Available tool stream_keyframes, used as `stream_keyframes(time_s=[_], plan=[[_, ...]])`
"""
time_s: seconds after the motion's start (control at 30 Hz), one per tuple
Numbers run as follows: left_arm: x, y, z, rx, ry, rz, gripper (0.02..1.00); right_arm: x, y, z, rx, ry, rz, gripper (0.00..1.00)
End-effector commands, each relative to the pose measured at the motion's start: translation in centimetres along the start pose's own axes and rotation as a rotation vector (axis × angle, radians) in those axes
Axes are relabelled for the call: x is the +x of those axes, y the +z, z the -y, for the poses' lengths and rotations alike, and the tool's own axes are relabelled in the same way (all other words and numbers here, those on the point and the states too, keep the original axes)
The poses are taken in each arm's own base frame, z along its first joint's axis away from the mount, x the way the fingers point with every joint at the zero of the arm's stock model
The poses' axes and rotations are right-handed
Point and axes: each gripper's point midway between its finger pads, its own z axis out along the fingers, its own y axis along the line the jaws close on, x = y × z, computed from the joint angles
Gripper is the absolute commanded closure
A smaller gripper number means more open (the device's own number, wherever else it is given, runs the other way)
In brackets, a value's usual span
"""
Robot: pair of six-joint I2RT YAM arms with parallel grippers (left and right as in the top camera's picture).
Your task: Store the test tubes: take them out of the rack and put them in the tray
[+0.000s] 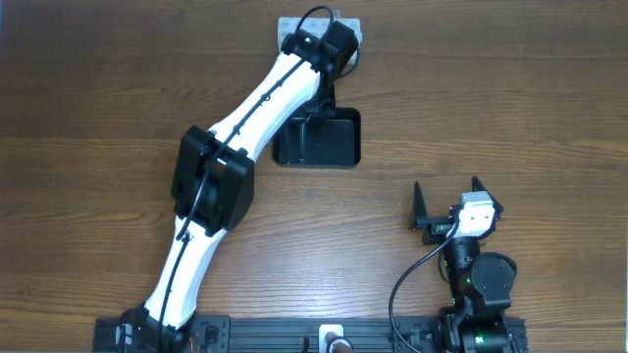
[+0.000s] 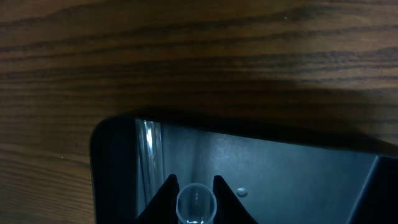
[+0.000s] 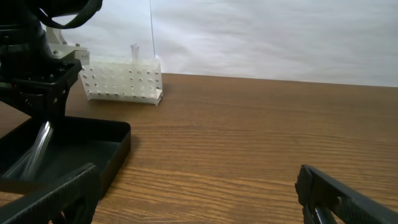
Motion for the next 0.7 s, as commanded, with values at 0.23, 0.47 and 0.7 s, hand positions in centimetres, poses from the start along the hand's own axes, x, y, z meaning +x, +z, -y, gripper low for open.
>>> stream_keyframes(time_s=[0.23, 0.47, 0.7], plan=[[0.25, 1.38, -0.18, -0.012, 0.030, -0.027, 0.976, 0.08, -0.01, -0.07, -0.002, 0.007, 0.003, 0.007], [0.53, 1.79, 0.00, -0.005, 0.031, -0.043, 0.976, 0.08, -0.01, -0.07, -0.002, 0.007, 0.003, 0.009], [0.51, 1.85, -0.06, -0.006, 0.030, -0.045, 0.910, 0.09, -0.01, -0.07, -0.001, 0.007, 0.003, 0.007]])
